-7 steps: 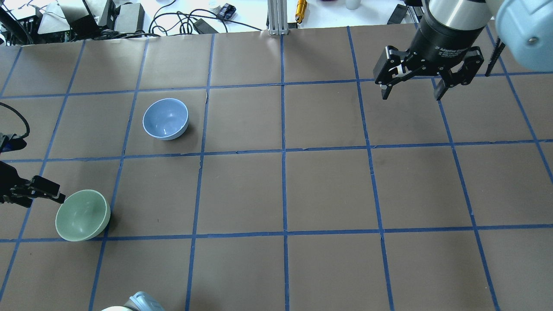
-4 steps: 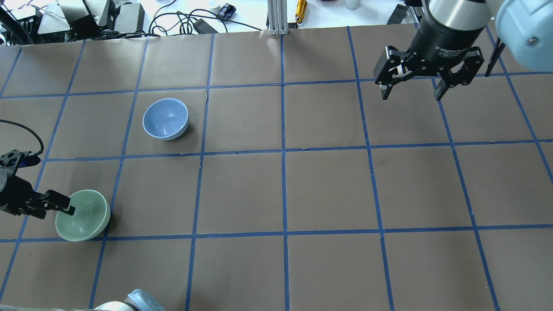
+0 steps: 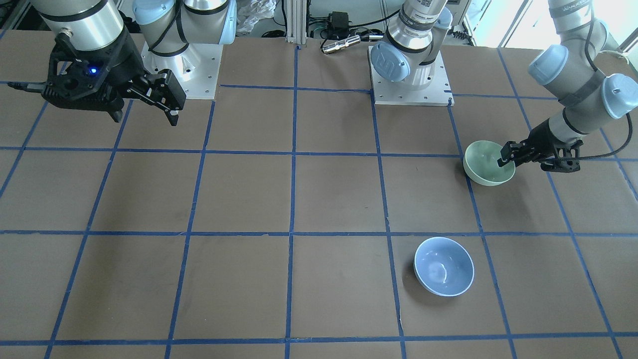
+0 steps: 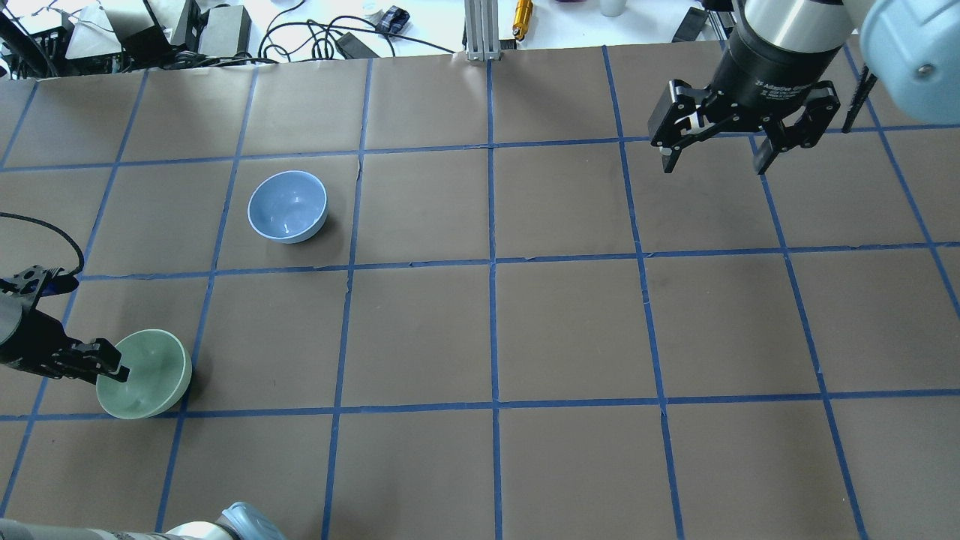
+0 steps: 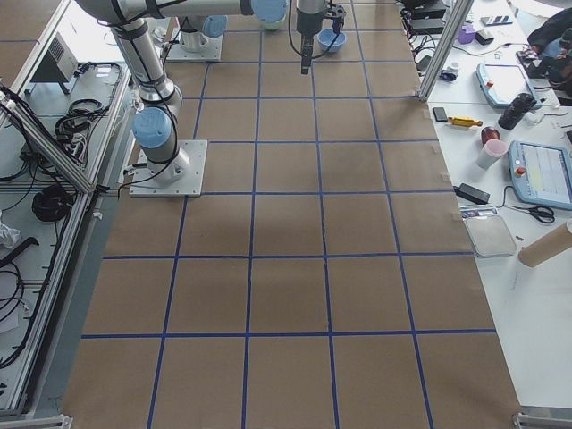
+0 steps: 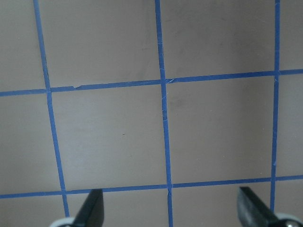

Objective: Stack green bowl on blue bowl
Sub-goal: 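Close the left gripper on the rim of the pale green bowl, then lift the green bowl and carry it over the light blue bowl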

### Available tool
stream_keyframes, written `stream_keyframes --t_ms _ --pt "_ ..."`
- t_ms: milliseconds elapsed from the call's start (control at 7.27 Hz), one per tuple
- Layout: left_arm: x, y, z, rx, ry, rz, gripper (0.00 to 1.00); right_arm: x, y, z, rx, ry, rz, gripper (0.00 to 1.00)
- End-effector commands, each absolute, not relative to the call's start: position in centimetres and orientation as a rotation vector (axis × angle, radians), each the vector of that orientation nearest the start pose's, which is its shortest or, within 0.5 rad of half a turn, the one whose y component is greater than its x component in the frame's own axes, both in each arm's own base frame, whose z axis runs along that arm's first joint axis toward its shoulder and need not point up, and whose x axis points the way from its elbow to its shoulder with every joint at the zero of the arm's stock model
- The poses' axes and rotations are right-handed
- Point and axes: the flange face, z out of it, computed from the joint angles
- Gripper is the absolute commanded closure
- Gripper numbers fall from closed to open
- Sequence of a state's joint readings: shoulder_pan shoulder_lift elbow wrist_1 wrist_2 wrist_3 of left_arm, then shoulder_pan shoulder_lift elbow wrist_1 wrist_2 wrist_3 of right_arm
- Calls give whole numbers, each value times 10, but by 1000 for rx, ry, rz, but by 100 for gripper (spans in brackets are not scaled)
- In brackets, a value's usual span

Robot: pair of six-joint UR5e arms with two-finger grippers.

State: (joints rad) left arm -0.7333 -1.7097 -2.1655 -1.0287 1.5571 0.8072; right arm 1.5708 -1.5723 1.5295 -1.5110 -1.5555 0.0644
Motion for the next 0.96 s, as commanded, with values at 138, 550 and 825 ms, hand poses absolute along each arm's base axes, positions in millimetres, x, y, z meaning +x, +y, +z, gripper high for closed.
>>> stream_keyframes --t_ms 138,550,825 --pt "229 -392 207 38 3282 172 95 135 -489 503 101 3125 27 0" --pt "202 -467 291 151 3223 98 95 135 -489 503 99 3125 27 0" --pt "171 -532 367 78 3222 113 95 135 -489 503 101 3125 27 0"
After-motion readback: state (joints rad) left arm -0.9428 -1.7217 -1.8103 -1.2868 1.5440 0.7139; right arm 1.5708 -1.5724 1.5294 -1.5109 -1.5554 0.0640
